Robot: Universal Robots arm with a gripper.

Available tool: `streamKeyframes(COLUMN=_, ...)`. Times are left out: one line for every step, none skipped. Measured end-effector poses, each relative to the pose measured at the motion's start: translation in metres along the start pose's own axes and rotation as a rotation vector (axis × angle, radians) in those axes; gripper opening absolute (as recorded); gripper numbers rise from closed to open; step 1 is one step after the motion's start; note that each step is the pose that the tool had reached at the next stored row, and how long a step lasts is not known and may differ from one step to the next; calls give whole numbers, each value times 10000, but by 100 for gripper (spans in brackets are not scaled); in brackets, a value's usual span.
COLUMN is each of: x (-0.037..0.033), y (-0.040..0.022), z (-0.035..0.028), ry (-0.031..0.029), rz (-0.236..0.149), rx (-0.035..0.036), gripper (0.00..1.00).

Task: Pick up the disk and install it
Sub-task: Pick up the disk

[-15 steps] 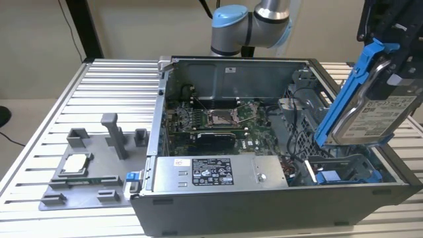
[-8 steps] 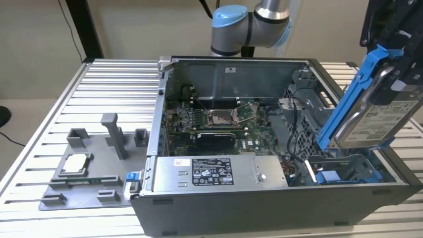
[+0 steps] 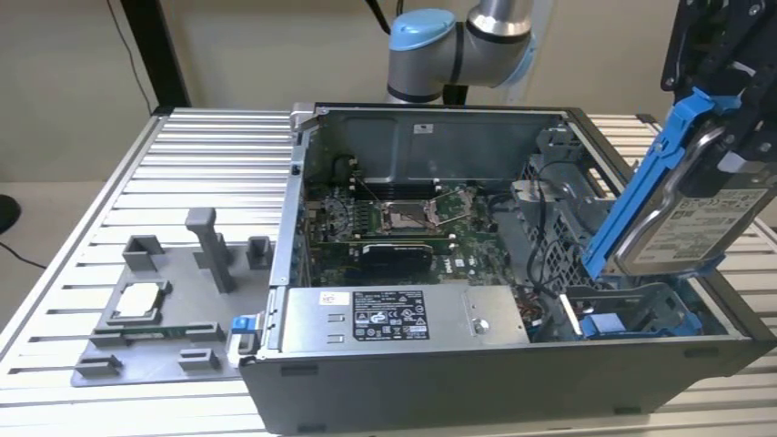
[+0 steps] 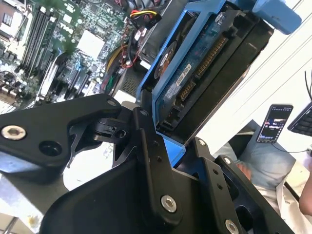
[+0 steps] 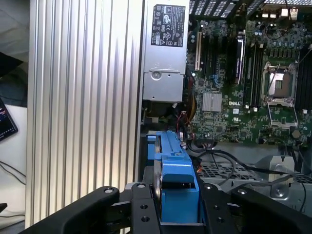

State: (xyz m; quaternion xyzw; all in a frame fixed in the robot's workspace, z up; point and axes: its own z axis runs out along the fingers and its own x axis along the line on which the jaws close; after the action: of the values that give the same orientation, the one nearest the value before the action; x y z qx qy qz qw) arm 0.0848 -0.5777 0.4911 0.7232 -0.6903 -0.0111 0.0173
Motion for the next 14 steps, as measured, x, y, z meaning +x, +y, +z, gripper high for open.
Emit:
streamKeyframes(x=0, y=0, z=4, ry=-2, rz=0, rx=0, gripper=0)
streamKeyframes(x=0, y=0, z=10, ry=-4, rz=0, rx=0, gripper=0)
streamKeyframes(x=0, y=-1, z=14, ry=-10, rz=-1, rx=6, gripper=0)
streamKeyframes(x=1, y=-1, z=17, ry=-31, rz=-2, rx=17, gripper=0)
streamKeyframes(x=0, y=-1, z=20, ry=-72, rz=-3, rx=38, gripper=0)
streamKeyframes(x=0, y=-1, z=21, ry=-124, rz=-4, rx=69, gripper=0)
streamKeyframes(x=0, y=-1, z=23, ry=-188, rz=-7, rx=108, gripper=0)
streamKeyframes(x=0, y=-2, z=26, ry=-242, rz=-9, rx=136, gripper=0)
streamKeyframes(x=2, y=-2, z=30, ry=-255, rz=-10, rx=140, gripper=0)
streamKeyframes(x=8, y=-1, z=33, ry=-254, rz=-10, rx=140, gripper=0)
streamKeyframes(x=19, y=0, z=38, ry=-254, rz=-9, rx=140, gripper=0)
streamKeyframes(x=31, y=0, z=46, ry=-256, rz=-9, rx=140, gripper=0)
streamKeyframes(x=42, y=-1, z=56, ry=-256, rz=-9, rx=135, gripper=0)
streamKeyframes(x=50, y=-2, z=69, ry=-258, rz=-9, rx=128, gripper=0)
